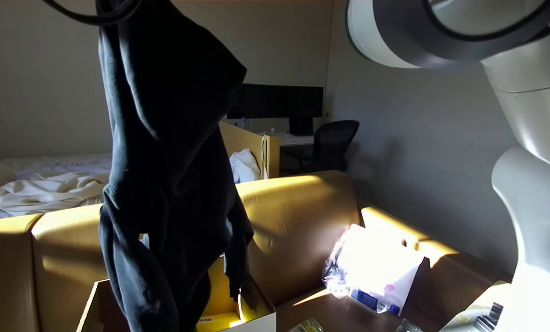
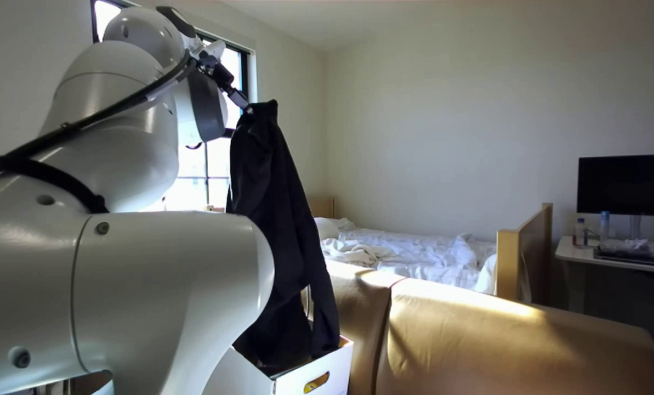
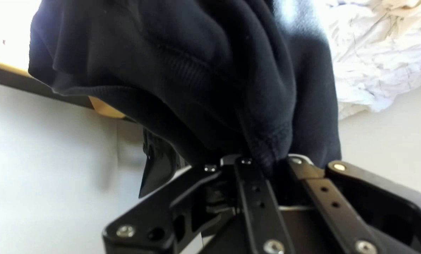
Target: Pick up the black hoodie and place it in the white box
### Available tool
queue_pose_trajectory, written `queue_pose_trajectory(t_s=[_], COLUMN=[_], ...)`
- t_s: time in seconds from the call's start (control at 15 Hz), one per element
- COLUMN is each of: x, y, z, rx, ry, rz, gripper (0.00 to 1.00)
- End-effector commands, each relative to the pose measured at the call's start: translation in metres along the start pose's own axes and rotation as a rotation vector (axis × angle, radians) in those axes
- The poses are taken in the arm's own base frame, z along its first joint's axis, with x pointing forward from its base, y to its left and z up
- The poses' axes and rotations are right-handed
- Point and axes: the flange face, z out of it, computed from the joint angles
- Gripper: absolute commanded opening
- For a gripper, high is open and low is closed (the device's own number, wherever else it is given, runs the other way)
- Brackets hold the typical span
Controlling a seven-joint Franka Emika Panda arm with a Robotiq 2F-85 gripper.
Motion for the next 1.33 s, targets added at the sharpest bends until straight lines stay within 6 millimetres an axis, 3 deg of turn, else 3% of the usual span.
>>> queue_pose_trajectory(t_s=[0.0, 0.27, 0.53, 0.87, 0.93, 1.13, 1.2, 1.27], x=[-0.008, -0.010, 0.013, 0.024, 0.013, 0.012, 0.011, 0.010], y=[0.002, 0.007, 0.010, 0.000, -0.001, -0.006, -0.006, -0.010], z=[0.003, 0.018, 0.038, 0.089, 0.083, 0.103, 0.103, 0.113], rx=[-0.026, -0.123, -0.182, -0.269, -0.255, -0.284, -0.284, -0.285], ry=[-0.150, -0.140, -0.077, -0.007, -0.043, -0.018, -0.017, -0.079], rz=[0.119, 0.256, 0.321, 0.289, 0.303, 0.306, 0.305, 0.319], gripper=[0.07, 0.07, 0.07, 0.07, 0.13, 0.13, 0.06, 0.06])
